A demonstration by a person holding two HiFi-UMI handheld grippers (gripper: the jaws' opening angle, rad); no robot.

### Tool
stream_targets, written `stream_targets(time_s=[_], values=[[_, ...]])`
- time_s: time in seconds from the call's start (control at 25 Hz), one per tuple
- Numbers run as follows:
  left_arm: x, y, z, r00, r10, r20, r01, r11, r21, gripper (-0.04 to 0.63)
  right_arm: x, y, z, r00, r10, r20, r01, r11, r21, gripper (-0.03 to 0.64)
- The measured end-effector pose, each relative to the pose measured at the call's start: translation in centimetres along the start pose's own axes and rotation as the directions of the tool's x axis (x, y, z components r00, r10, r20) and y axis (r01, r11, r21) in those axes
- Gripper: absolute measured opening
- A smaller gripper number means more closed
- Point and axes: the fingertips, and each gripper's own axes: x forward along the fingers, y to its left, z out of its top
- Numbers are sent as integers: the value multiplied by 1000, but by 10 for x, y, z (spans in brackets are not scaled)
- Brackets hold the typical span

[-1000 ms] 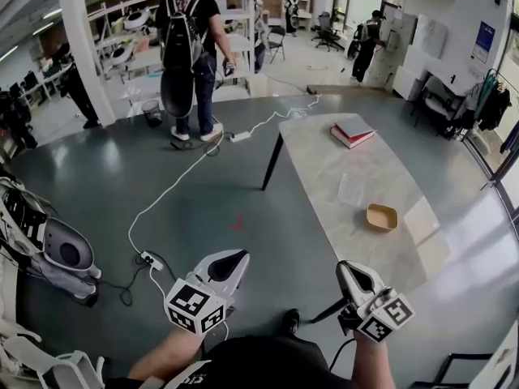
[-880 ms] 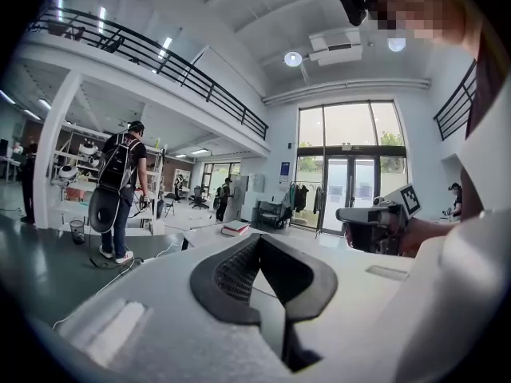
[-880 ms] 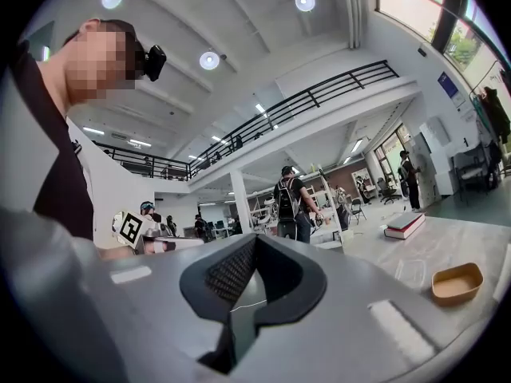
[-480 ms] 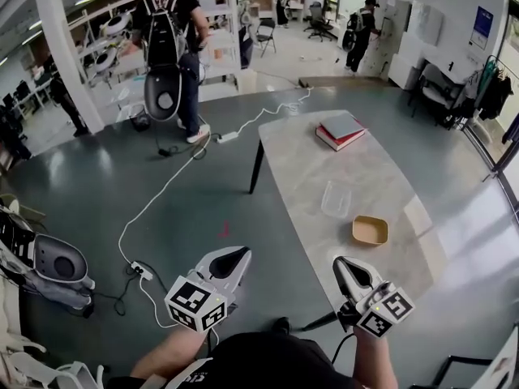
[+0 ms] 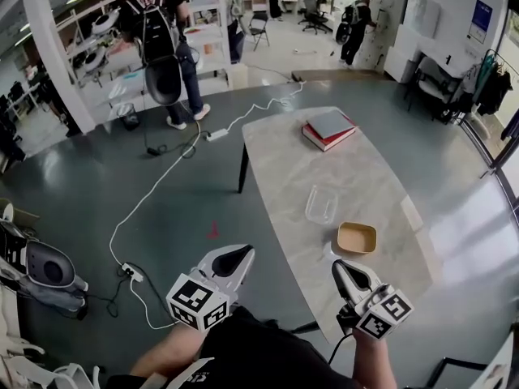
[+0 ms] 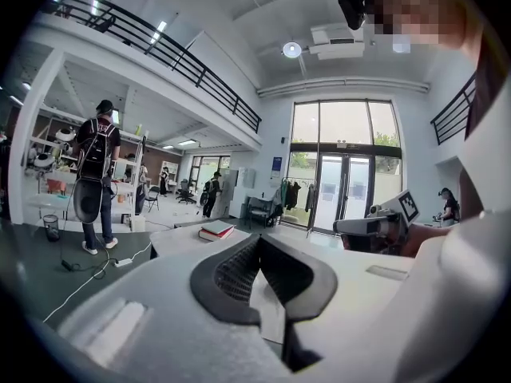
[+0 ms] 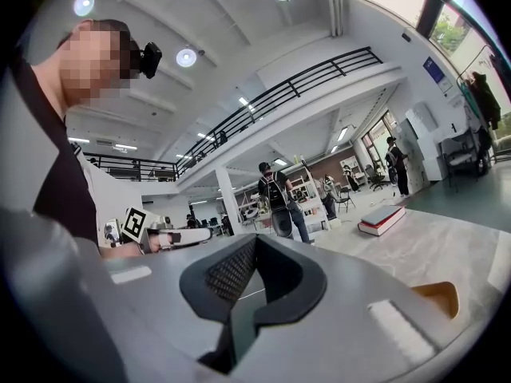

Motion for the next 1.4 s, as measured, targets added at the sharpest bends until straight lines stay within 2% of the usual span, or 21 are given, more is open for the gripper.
stream_targets(time_s=[0.32, 0.56, 0.92, 1.24, 1.4], values=[[38, 29, -1, 1000, -15, -12, 15, 1000, -24, 2, 22, -28, 0, 999, -23, -29, 23, 1000, 12, 2], [76, 64, 16, 997, -78, -9, 78, 997, -5, 2, 54, -55, 15, 996, -88, 0, 88, 996, 5, 2], [141, 137, 51, 983, -182, -18, 183, 983, 15, 2, 139, -89, 34, 985, -171, 5, 171, 985, 13, 2], [173, 198, 62, 961, -275, -26, 275, 961, 4, 2, 203, -114, 33, 955, -295, -15, 295, 955, 23, 5], [180, 219, 62, 943, -331, -40, 331, 943, 8, 2, 230, -124, 23, 934, -354, -34, 356, 934, 33, 11]])
